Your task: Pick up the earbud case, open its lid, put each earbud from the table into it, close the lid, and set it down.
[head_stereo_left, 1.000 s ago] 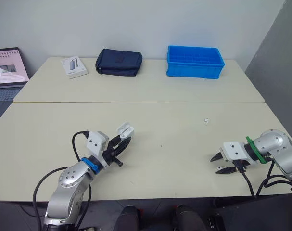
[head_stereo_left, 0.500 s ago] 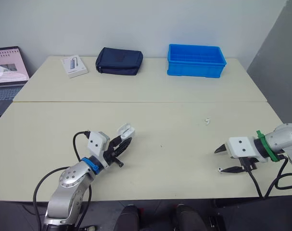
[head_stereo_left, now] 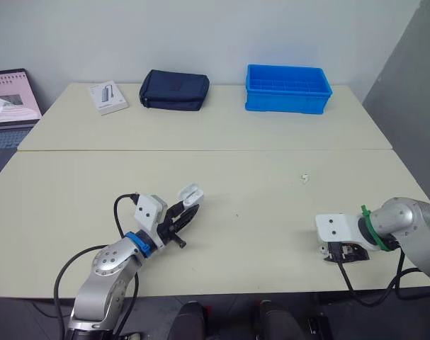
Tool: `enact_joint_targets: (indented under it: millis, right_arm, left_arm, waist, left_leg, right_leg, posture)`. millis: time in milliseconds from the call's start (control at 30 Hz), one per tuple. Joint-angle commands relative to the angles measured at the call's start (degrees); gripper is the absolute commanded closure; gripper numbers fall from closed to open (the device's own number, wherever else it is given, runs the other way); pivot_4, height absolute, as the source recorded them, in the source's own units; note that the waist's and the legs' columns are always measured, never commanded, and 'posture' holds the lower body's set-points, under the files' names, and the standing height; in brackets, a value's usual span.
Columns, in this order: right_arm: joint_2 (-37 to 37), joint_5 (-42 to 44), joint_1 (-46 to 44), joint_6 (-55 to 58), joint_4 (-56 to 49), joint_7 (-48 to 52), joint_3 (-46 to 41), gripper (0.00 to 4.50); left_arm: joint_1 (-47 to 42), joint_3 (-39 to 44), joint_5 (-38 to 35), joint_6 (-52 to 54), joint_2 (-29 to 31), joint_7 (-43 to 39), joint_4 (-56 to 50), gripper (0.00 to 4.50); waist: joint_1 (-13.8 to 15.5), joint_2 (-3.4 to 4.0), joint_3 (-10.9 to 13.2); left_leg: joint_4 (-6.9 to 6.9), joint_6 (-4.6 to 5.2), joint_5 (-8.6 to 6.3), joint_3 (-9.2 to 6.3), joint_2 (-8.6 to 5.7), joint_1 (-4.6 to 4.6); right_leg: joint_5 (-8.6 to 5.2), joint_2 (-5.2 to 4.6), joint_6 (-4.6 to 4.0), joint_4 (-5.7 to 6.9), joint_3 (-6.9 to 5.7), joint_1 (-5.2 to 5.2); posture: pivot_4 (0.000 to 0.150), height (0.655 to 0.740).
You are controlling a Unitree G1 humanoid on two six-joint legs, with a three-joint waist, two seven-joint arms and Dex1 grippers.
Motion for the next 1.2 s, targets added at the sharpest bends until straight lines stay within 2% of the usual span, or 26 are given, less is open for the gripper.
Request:
enact_joint_targets:
  millis: [33, 133, 200, 267, 433, 467, 600, 733, 900, 1000, 1067, 1200]
  right_arm:
    - [0.7, -0.9, -1.1, 0.6, 0.5, 0.2, 0.7, 1.24]
    - [1.4, -1.0, -1.4, 1.1, 0.6, 0.6, 1.2, 1.24]
    - [1.6, -1.0, -1.4, 1.4, 0.7, 0.9, 1.3, 1.62]
    - [1.7, -0.9, -1.4, 1.6, 0.8, 1.5, 1.5, 2.17]
    - [1.3, -0.7, -1.4, 1.3, 1.1, 2.6, 1.4, 3.96]
    - [1.3, -0.6, -1.6, 1.3, 1.2, 2.8, 1.3, 4.12]
    - [1.5, 1.6, -2.9, 2.1, 0.6, 3.5, -0.8, 4.12]
    - [3.5, 7.8, -5.8, 6.7, -0.8, 3.5, -6.2, 4.12]
    - [16.2, 18.1, -15.5, 24.5, -2.6, -4.4, -13.8, 4.12]
    - [28.8, 22.9, -20.2, 33.4, -4.2, -13.4, -18.9, 4.12]
    - [36.1, 25.2, -21.2, 35.6, -5.1, -18.6, -21.6, 4.12]
    - [55.5, 32.0, -18.1, 29.3, -7.6, -28.9, -27.1, 4.12]
  left_arm:
    - [-0.4, 0.5, -0.5, 0.3, 0.7, 0.0, -2.8, 3.72]
    - [-0.6, 0.5, -0.6, 0.7, 0.7, 0.2, -3.1, 3.72]
    - [-0.7, 0.5, -0.6, 0.8, 0.7, 0.3, -3.2, 3.72]
    - [-0.8, 0.4, -0.5, 0.8, 0.7, 0.2, -3.1, 3.72]
    - [-1.1, 0.3, -0.5, 0.7, 0.7, -0.1, -2.7, 3.72]
    - [-1.2, 0.2, -0.5, 0.6, 0.7, -0.2, -2.6, 3.72]
    - [-1.7, -0.1, -0.7, 0.2, 0.9, -1.4, -1.8, 3.72]
    - [-2.6, -0.2, -1.6, -0.4, 0.6, -3.3, -1.4, 3.72]
    - [-4.9, -0.6, -1.8, -1.5, -0.3, -4.6, -0.4, 3.72]
    - [-6.8, -1.4, -1.5, -2.2, -1.4, -4.6, 0.3, 3.72]
    - [-7.6, -1.9, -1.4, -2.5, -1.8, -4.8, 0.6, 3.72]
    - [-9.0, -2.8, -1.0, -2.8, -2.4, -5.2, 1.1, 3.72]
  waist:
    - [0.0, 0.0, 0.0]
    - [-0.1, -0.02, 0.0]
    - [-0.1, -0.02, 0.0]
    - [-0.1, -0.03, 0.0]
    - [-0.1, -0.05, 0.0]
    - [-0.1, -0.05, 0.0]
    - [-0.1, -0.05, 0.0]
    - [-0.1, -0.05, 0.0]
    - [-0.2, -0.06, 0.0]
    - [-0.1, -0.06, 0.0]
    - [-0.1, -0.05, 0.0]
    - [0.0, -0.04, 0.0]
  left_leg:
    - [0.01, 0.0, 0.0, 0.0, 0.0, 0.01]
    - [0.03, 0.0, 0.0, 0.01, 0.0, 0.02]
    - [0.03, 0.0, 0.0, 0.01, 0.01, 0.03]
    - [0.03, 0.0, 0.0, 0.01, 0.02, 0.04]
    - [0.04, 0.0, 0.0, 0.03, 0.03, 0.05]
    - [0.04, 0.0, 0.0, 0.03, 0.03, 0.05]
    - [0.04, 0.0, 0.0, 0.03, 0.02, 0.04]
    - [0.0, 0.0, 0.0, 0.03, 0.01, 0.01]
    - [0.0, -0.02, -0.01, 0.0, -0.01, 0.0]
    - [-0.01, -0.06, -0.04, -0.15, 0.01, -0.04]
    - [-0.02, -0.1, -0.06, -0.19, 0.02, -0.07]
    - [-0.06, -0.14, -0.09, -0.21, 0.08, -0.18]
  right_leg:
    - [0.0, 0.0, 0.0, 0.0, 0.01, 0.0]
    - [0.0, 0.0, 0.01, 0.0, 0.02, 0.02]
    - [0.0, 0.0, 0.0, 0.0, 0.02, 0.03]
    - [0.0, 0.0, 0.0, 0.0, 0.01, 0.03]
    - [0.01, 0.01, 0.01, 0.0, 0.02, 0.03]
    - [0.01, 0.01, 0.01, 0.0, 0.02, 0.04]
    - [0.01, 0.0, 0.01, 0.0, 0.03, 0.04]
    - [0.02, 0.01, 0.03, 0.0, 0.02, -0.01]
    - [0.22, 0.2, 0.27, 0.03, 0.01, -0.04]
    - [0.21, 0.35, 0.24, 0.02, -0.06, -0.04]
    - [0.2, 0.46, 0.23, 0.03, -0.06, -0.05]
    - [0.2, 0.59, 0.23, 0.09, -0.01, -0.24]
  posture:
    - [0.15, 0.7218]
    - [0.15, 0.7218]
    - [0.15, 0.7218]
    - [0.15, 0.7218]
    - [0.15, 0.7218]
    - [0.15, 0.7218]
    - [0.15, 0.7218]
    - [0.15, 0.7218]
    - [0.15, 0.7218]
    - [0.15, 0.7218]
    - [0.15, 0.7218]
    - [0.15, 0.7218]
